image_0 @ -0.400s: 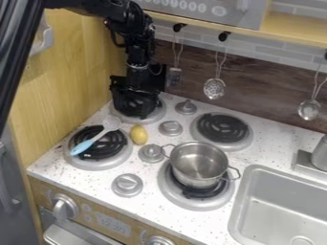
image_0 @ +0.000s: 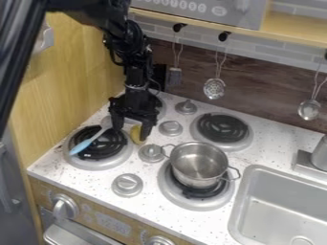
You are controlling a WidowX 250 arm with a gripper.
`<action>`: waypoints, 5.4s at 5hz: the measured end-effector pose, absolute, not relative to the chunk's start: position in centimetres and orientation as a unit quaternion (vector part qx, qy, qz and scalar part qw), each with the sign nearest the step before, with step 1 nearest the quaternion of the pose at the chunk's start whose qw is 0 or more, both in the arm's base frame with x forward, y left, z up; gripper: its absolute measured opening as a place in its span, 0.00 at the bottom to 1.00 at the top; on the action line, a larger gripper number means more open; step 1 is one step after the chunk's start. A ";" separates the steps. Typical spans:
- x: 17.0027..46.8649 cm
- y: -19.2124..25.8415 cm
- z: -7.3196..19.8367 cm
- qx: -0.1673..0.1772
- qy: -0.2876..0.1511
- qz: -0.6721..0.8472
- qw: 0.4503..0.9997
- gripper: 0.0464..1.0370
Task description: Move the ladle with blue handle to the middle part of the stove
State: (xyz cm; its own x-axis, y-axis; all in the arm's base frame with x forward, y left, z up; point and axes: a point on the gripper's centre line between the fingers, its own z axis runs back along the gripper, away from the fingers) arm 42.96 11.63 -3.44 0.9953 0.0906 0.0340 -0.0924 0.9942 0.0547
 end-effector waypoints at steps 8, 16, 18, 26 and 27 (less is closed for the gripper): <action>35.0 18.9 -3.8 0.002 -0.064 -0.011 0.998 0.96; 33.8 18.6 -6.0 0.050 -0.037 0.019 0.998 0.09; 33.6 17.3 -3.5 -0.002 -0.016 -0.006 1.000 0.00; 37.0 17.6 -5.7 0.018 -0.107 -0.014 0.994 0.96; 37.3 17.8 -5.9 0.030 -0.100 -0.011 0.994 0.91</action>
